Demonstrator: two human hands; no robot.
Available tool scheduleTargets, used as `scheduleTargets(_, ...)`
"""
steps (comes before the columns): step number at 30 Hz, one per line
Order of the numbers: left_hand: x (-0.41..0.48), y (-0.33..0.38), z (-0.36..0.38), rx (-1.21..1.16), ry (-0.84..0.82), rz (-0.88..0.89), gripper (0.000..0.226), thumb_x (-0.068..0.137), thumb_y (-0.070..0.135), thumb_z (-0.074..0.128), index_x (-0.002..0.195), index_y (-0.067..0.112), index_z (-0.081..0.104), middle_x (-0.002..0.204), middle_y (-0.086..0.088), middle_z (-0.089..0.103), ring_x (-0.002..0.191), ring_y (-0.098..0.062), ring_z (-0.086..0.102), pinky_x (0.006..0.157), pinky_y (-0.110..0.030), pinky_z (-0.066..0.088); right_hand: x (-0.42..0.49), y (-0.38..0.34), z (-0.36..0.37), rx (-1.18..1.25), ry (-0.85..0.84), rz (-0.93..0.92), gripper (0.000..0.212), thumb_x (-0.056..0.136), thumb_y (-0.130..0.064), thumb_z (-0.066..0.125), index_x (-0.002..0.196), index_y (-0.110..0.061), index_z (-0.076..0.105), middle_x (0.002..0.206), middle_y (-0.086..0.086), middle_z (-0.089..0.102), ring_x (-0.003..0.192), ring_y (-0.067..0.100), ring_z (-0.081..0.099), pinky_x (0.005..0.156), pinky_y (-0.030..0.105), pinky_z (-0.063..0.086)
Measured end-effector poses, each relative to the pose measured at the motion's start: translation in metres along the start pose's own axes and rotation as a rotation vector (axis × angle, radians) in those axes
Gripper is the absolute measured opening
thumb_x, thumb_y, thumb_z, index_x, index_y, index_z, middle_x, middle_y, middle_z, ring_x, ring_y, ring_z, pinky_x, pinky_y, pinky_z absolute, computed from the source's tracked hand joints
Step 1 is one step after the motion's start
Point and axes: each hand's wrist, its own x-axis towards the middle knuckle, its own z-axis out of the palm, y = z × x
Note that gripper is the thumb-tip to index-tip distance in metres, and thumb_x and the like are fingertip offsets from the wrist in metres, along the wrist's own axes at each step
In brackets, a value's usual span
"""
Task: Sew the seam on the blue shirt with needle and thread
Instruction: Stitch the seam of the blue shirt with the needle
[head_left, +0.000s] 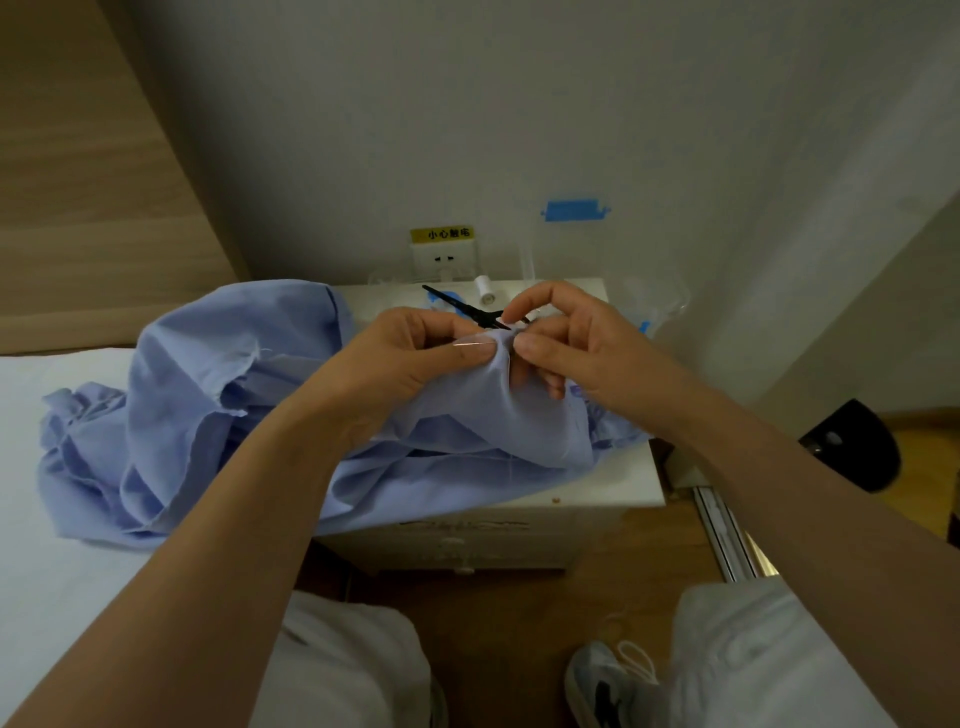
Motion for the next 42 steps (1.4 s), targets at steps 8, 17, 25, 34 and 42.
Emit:
scheduleTargets(8,0.002,0.002,0.006,0.149,0.099,-0.008,0.019,0.085,0.028,0.064,0.087,0.012,0.074,0.084,-0.004,0.072,0.081,-0.012,0.066,0.073,-0.023,0.054,0.003,0.002,0.008,-0.438,0.234,-0.412,0.008,0.086,-0.017,0.071,0.093,-0.017,0.067,0.090,-0.002,0.061,0.082,0.007,0.054,0.076,0.017,0.043)
scheduleTargets(17,0.001,0.002,0.010,0.363,0.228,0.036,0.028,0.094,0.018,0.058,0.069,0.013,0.068,0.055,0.000,0.061,0.055,-0.006,0.053,0.052,-0.017,0.042,0.000,-0.006,0.028,-0.538,0.147,-0.605,0.011,0.088,-0.026,0.065,0.086,-0.016,0.069,0.101,-0.005,0.056,0.102,0.012,0.053,0.094,0.040,0.039)
scheduleTargets(25,0.006,-0.003,0.006,0.116,0.380,0.055,0.016,0.092,0.025,0.062,0.081,0.018,0.071,0.075,0.004,0.068,0.066,0.000,0.059,0.062,-0.013,0.048,-0.016,-0.005,0.036,0.047,-1.495,0.379,0.019,0.097,0.006,0.043,0.108,-0.003,0.056,0.082,-0.007,0.067,0.077,0.008,0.064,0.082,0.026,0.051)
scheduleTargets(34,0.008,-0.004,0.004,0.081,0.321,0.084,0.016,0.094,0.020,0.059,0.085,0.012,0.069,0.076,-0.001,0.067,0.071,-0.008,0.059,0.065,-0.017,0.048,-0.008,-0.016,0.031,-0.070,-0.258,0.050,0.005,0.094,-0.019,0.060,0.093,-0.023,0.060,0.064,-0.003,0.054,0.054,0.002,0.045,0.055,0.013,0.041)
scheduleTargets(42,0.011,-0.005,0.006,0.022,0.292,0.034,0.013,0.091,0.017,0.062,0.083,0.015,0.072,0.076,0.001,0.072,0.076,-0.008,0.066,0.068,-0.019,0.051,0.000,0.006,0.037,-0.372,0.435,-0.137,0.017,0.082,-0.027,0.075,0.081,-0.017,0.062,0.048,-0.012,0.037,0.048,0.005,0.042,0.051,0.014,0.030)
